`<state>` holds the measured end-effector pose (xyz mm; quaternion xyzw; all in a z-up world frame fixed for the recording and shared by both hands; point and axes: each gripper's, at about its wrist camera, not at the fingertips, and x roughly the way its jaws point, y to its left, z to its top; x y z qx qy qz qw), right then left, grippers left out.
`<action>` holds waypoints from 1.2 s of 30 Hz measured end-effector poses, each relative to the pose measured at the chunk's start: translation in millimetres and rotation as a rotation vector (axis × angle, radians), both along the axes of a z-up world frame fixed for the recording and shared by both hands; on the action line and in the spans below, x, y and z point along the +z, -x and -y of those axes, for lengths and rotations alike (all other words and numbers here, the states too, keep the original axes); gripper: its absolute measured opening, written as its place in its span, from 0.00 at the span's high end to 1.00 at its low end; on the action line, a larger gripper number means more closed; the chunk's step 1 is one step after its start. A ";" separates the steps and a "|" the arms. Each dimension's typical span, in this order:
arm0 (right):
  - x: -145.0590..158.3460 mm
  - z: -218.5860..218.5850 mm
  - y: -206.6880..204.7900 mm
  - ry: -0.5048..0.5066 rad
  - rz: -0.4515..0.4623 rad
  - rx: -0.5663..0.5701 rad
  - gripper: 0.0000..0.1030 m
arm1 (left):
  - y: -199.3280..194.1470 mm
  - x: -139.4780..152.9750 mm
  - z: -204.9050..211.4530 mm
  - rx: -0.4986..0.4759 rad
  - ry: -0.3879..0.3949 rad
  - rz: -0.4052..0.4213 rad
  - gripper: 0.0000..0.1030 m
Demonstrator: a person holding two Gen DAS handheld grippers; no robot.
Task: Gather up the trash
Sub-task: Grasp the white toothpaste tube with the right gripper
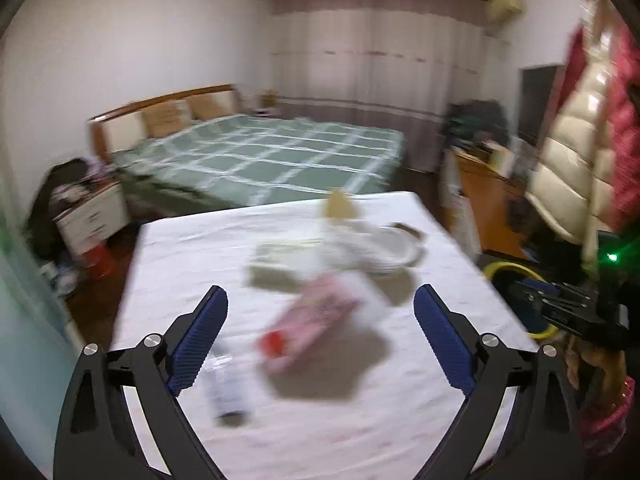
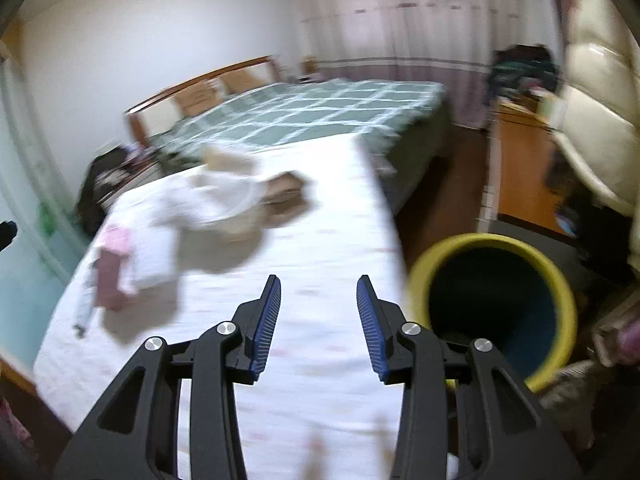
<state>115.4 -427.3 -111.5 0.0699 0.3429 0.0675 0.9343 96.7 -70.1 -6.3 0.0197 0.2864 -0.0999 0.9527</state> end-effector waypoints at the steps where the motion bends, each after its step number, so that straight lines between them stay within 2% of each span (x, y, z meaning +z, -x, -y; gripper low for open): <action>1: 1.4 -15.7 -3.3 -0.006 0.000 0.035 0.62 | 1.4 0.2 -18.3 0.040 0.001 0.001 0.10; 5: 4.4 -92.0 -13.9 -0.054 -0.014 0.215 0.55 | 9.1 -2.5 -64.6 0.131 0.007 0.003 0.10; 7: 3.4 -121.3 -16.2 -0.062 -0.023 0.265 0.54 | 15.7 -4.7 -87.0 0.156 0.015 0.010 0.09; 11: -8.8 -190.1 -23.3 -0.100 -0.087 0.406 0.51 | 21.5 -6.3 -113.0 0.205 0.021 0.027 0.09; 16: -20.2 -257.8 -24.5 -0.078 -0.116 0.504 0.51 | 31.1 -3.7 -118.5 0.247 0.017 0.053 0.09; 20: -37.0 -295.7 -37.2 -0.045 -0.169 0.512 0.51 | 39.6 0.9 -131.5 0.266 0.019 0.074 0.08; 28: -70.5 -324.5 -52.1 0.016 -0.248 0.495 0.52 | 47.5 3.9 -145.3 0.278 0.034 0.083 0.07; 29: -73.2 -326.2 -53.3 0.023 -0.254 0.492 0.59 | 46.8 3.8 -145.6 0.277 0.034 0.081 0.07; 33: -75.4 -324.4 -52.5 0.025 -0.257 0.503 0.72 | 43.2 0.6 -142.9 0.271 0.036 0.071 0.07; 36: -69.5 -313.8 -42.6 0.000 -0.246 0.526 0.75 | 42.9 0.1 -142.4 0.271 0.034 0.067 0.07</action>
